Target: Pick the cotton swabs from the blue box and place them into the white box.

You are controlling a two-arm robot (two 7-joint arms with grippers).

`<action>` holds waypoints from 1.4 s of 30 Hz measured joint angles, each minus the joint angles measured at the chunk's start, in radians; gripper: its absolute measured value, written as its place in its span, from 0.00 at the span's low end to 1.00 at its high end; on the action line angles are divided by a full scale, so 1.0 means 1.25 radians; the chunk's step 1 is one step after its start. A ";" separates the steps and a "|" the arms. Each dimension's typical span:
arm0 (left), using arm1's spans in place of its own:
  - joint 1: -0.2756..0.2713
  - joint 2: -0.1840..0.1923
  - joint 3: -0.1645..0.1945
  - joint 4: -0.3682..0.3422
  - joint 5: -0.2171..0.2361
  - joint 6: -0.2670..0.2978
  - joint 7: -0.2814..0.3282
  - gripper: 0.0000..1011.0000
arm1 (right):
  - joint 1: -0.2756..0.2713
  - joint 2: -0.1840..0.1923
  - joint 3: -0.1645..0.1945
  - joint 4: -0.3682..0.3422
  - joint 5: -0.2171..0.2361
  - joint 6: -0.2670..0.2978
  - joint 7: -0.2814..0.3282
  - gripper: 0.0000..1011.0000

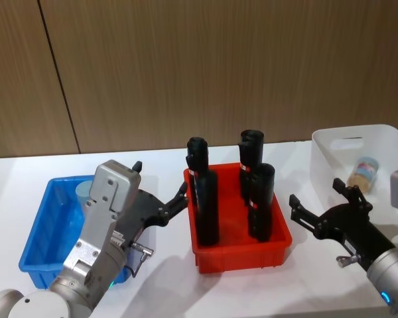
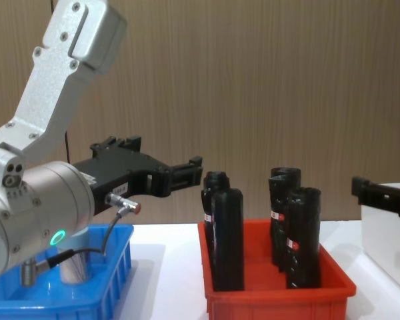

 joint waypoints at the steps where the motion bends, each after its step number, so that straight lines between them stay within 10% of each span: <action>1: 0.000 0.000 0.000 0.000 0.000 0.000 0.000 0.99 | 0.002 0.000 0.000 0.004 0.000 0.001 0.003 0.99; 42: 0.000 0.000 0.000 0.000 0.000 0.000 0.000 0.99 | 0.309 -0.077 -0.002 0.454 -0.011 -0.012 0.295 0.99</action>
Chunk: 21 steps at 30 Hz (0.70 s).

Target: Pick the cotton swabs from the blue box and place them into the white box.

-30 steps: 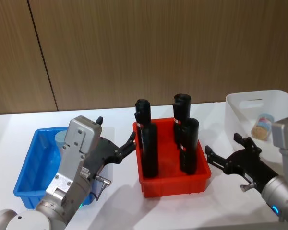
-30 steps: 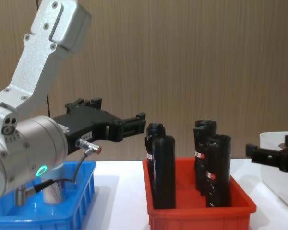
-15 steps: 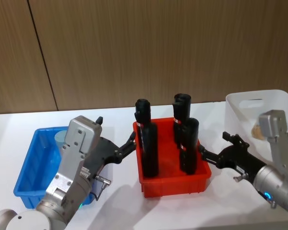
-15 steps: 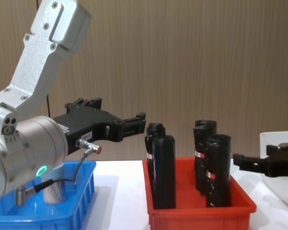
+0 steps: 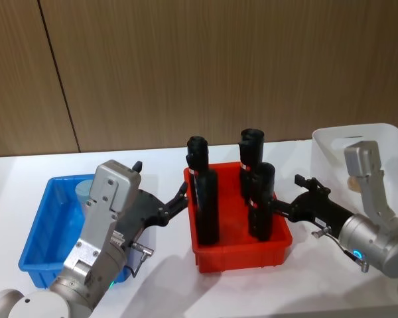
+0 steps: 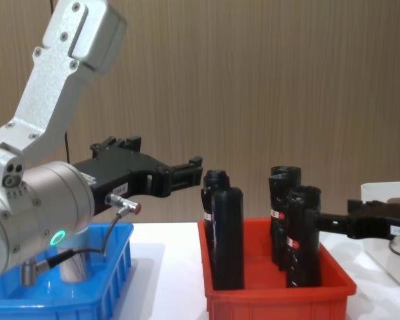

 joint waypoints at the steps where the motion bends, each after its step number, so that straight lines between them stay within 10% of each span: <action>1: 0.000 0.000 0.000 0.000 0.000 0.000 0.000 0.99 | 0.010 -0.004 -0.001 0.015 -0.001 -0.003 0.005 0.99; 21: 0.000 0.000 0.000 0.000 0.000 0.000 0.000 0.99 | 0.110 -0.042 -0.021 0.165 -0.018 -0.041 0.040 0.99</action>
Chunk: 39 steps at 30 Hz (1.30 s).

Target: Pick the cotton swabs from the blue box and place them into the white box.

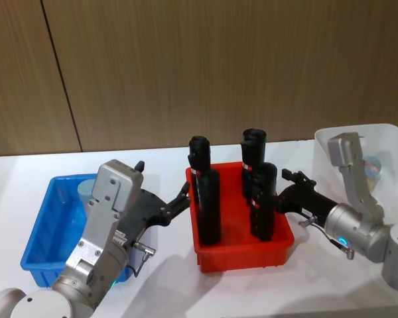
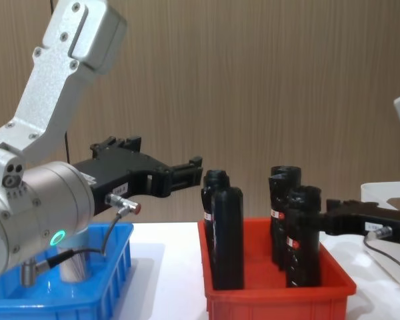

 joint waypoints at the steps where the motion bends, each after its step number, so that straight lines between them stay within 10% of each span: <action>1: 0.000 0.000 0.000 0.000 0.000 0.000 0.000 0.99 | 0.004 -0.002 -0.001 0.006 0.000 -0.001 0.001 0.99; 24: 0.000 0.000 0.000 0.000 0.000 0.000 0.000 0.99 | 0.082 -0.037 -0.025 0.123 -0.014 -0.027 0.014 0.51; 39: 0.000 0.000 0.000 0.000 0.000 0.000 0.000 0.99 | 0.040 -0.019 -0.020 -0.017 0.009 0.025 -0.010 0.43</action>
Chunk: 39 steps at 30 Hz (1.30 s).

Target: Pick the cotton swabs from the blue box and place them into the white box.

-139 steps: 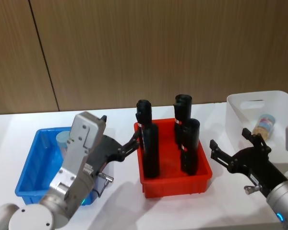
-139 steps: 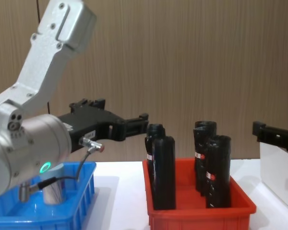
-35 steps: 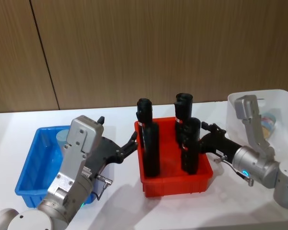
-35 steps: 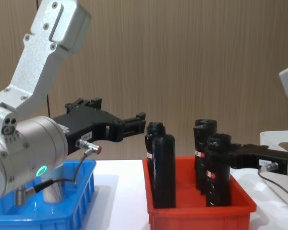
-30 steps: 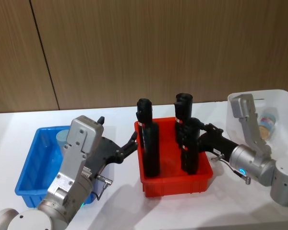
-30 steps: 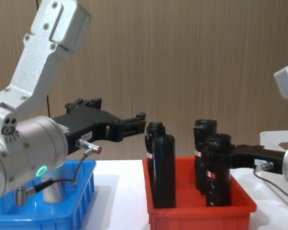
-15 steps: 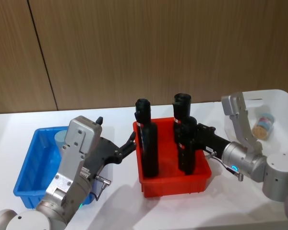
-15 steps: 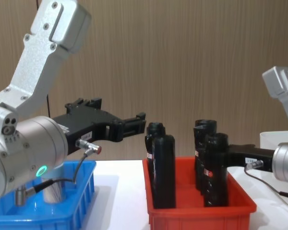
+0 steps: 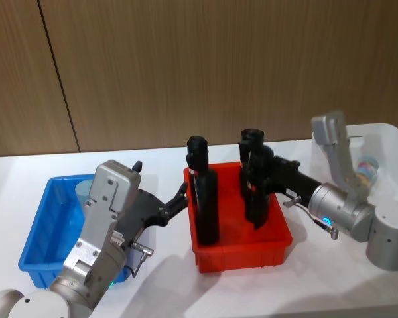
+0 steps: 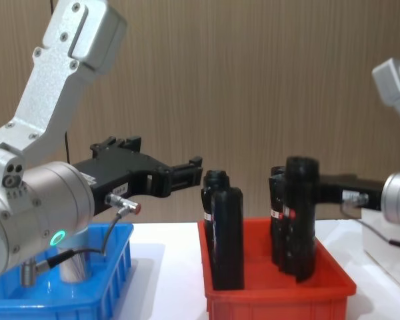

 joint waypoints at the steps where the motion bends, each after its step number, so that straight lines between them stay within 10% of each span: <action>1: 0.000 0.000 0.000 0.000 0.000 0.000 0.000 0.99 | -0.004 0.002 0.001 -0.011 0.003 0.005 -0.003 0.43; 21: 0.000 0.000 0.000 0.000 0.000 0.000 0.000 0.99 | -0.080 0.068 0.055 -0.275 0.026 0.072 -0.128 0.41; 39: 0.000 0.000 0.000 0.000 0.000 0.000 0.000 0.99 | -0.074 0.089 0.081 -0.315 -0.013 0.097 -0.229 0.41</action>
